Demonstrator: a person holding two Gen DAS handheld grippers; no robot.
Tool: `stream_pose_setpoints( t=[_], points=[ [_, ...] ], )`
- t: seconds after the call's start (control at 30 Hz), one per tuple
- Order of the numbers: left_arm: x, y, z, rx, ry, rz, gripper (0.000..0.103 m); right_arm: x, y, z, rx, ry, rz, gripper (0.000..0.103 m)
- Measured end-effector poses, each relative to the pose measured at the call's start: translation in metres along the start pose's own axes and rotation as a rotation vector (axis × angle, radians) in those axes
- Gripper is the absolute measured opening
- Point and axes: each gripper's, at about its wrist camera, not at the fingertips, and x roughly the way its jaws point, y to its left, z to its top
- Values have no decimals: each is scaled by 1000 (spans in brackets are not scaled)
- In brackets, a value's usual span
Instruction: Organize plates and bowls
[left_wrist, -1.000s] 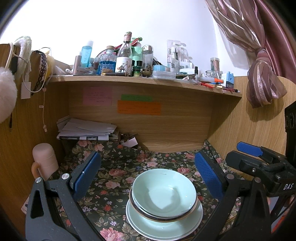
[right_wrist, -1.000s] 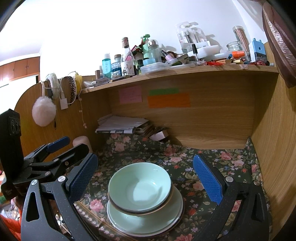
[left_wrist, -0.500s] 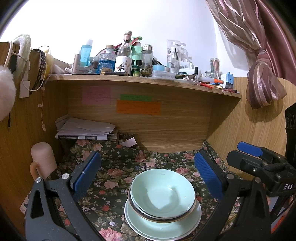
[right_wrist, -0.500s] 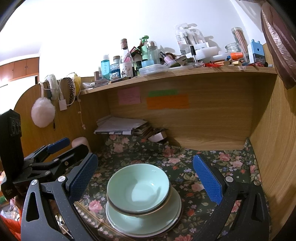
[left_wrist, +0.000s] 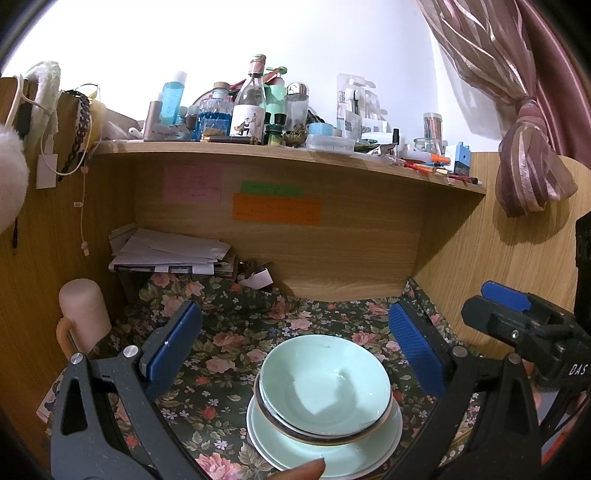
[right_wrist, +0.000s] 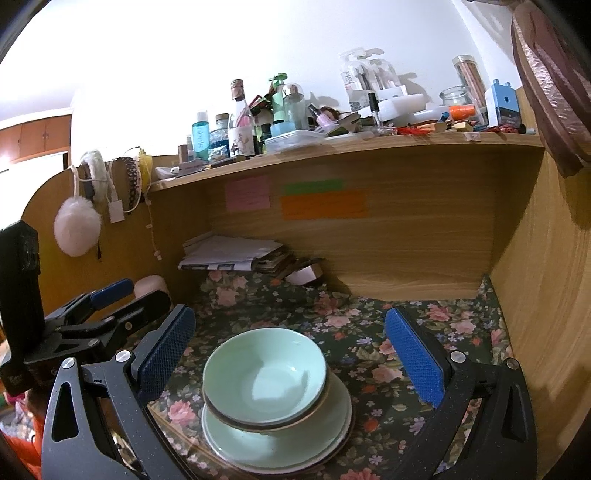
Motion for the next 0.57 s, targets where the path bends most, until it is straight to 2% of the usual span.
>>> stream_pose_setpoints(
  t=[0.57],
  points=[
    [13,-3,-1,-16,30,10,103,5,-5,-1,19,4,-26,103]
  ],
)
